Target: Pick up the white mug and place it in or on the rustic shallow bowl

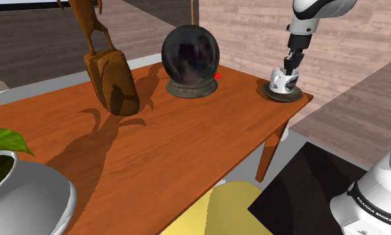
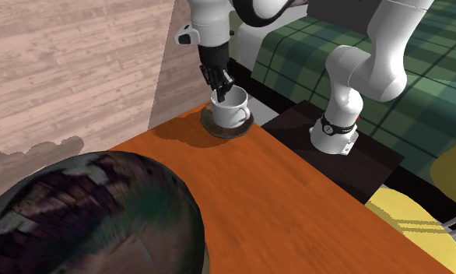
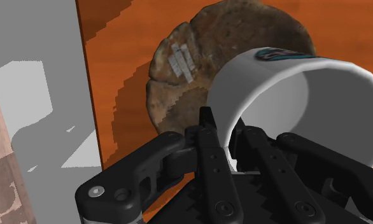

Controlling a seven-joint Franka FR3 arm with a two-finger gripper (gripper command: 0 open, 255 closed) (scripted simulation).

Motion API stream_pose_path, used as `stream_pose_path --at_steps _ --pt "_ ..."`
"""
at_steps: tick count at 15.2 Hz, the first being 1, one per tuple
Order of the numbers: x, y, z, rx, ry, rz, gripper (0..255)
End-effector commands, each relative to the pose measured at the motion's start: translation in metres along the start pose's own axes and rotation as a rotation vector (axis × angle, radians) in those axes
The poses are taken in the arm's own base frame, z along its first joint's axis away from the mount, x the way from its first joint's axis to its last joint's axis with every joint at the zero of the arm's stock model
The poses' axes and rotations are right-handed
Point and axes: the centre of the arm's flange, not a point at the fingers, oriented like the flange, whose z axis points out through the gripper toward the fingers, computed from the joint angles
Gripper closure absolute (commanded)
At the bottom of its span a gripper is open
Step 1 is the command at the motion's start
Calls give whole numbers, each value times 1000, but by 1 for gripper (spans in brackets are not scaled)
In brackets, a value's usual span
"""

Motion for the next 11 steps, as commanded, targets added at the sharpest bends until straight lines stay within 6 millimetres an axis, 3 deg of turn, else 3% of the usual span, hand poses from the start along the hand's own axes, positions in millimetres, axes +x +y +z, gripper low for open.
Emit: stream_pose_path --at_steps 1,7,8,11 --pt "1 1 6 0 1 0 255" --pt "1 1 6 0 1 0 255" --pt "1 1 6 0 1 0 0" --pt "1 1 6 0 1 0 0"
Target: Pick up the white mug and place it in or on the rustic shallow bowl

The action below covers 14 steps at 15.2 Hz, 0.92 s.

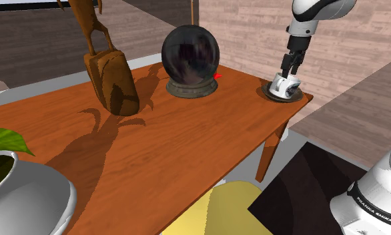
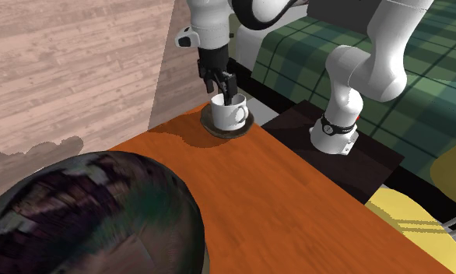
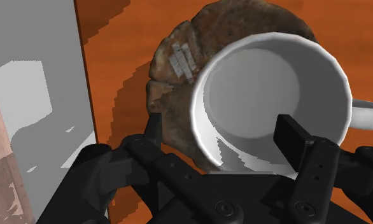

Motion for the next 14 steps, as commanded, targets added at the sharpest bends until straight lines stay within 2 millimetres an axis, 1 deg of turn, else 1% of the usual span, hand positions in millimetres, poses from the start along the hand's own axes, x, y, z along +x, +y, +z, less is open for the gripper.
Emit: stream_pose_path --at_steps 1,2,5,6,14 --pt "0 0 0 0 0 0 0" --pt "0 0 0 0 0 0 0" --pt "0 0 -40 0 0 0 0" --pt "0 0 -50 0 0 0 0" --pt "0 0 -50 0 0 0 0"
